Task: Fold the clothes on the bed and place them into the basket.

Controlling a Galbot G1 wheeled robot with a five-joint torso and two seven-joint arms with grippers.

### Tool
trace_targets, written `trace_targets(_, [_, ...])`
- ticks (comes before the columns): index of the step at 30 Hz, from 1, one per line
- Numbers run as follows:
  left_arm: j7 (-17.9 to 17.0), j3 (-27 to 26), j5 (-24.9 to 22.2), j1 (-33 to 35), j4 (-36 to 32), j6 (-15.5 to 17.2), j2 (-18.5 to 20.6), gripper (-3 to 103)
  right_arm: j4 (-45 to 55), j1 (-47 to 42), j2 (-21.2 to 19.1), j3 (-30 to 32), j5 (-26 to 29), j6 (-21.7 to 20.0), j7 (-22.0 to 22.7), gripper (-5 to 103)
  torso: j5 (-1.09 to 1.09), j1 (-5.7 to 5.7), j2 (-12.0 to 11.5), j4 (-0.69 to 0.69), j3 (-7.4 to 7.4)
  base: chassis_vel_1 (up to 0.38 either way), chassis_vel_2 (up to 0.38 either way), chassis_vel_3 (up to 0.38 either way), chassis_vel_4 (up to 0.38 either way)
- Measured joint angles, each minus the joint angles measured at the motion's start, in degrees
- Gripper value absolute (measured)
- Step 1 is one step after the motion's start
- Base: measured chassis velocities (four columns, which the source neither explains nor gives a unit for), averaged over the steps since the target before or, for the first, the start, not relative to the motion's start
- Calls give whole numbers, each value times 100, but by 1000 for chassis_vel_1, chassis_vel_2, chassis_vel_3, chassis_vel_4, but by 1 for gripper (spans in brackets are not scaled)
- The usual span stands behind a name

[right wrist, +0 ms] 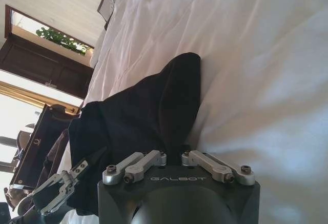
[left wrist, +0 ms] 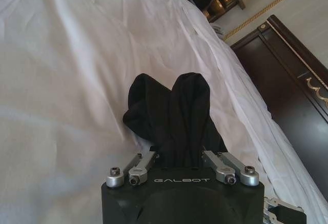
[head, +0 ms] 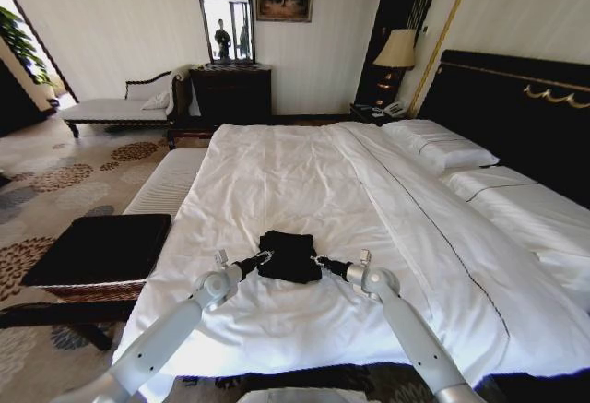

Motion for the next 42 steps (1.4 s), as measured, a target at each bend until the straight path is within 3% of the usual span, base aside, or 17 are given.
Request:
trace_targets(2, [8,-6,64,24,11,0,-55,17,15,-20,-15,16,7,0,3,7,0,0,0,0,0,0,0,0,0])
trace_targets(6, [2,-70,103,75,-10,-6,-103,14,87,-53,-15,29,31,0,55,7,0,0,0,0,0,0,0,0,0])
trace_targets(16, [-91,-129,197,222,-404,-85,77,14,457,-107,-14,-11,-195,218,314,7,0,0,0,0,0,0,0,0,0])
trace_targets(26, [-244,-403,169,538,-1258,-110,446,14,1587,-231,-265,24,422,308,791,7,0,0,0,1,0,0,0,0,0])
trace_targets(31, [-282,-434,203,596,-1515,-127,524,14,1939,-321,-278,46,476,317,951,7,-1,0,1,0,0,0,0,0,0])
trace_targets(42, [-365,-649,277,827,-1884,-149,572,14,2136,-407,-308,-8,303,568,958,7,-1,0,1,-1,0,0,0,0,0])
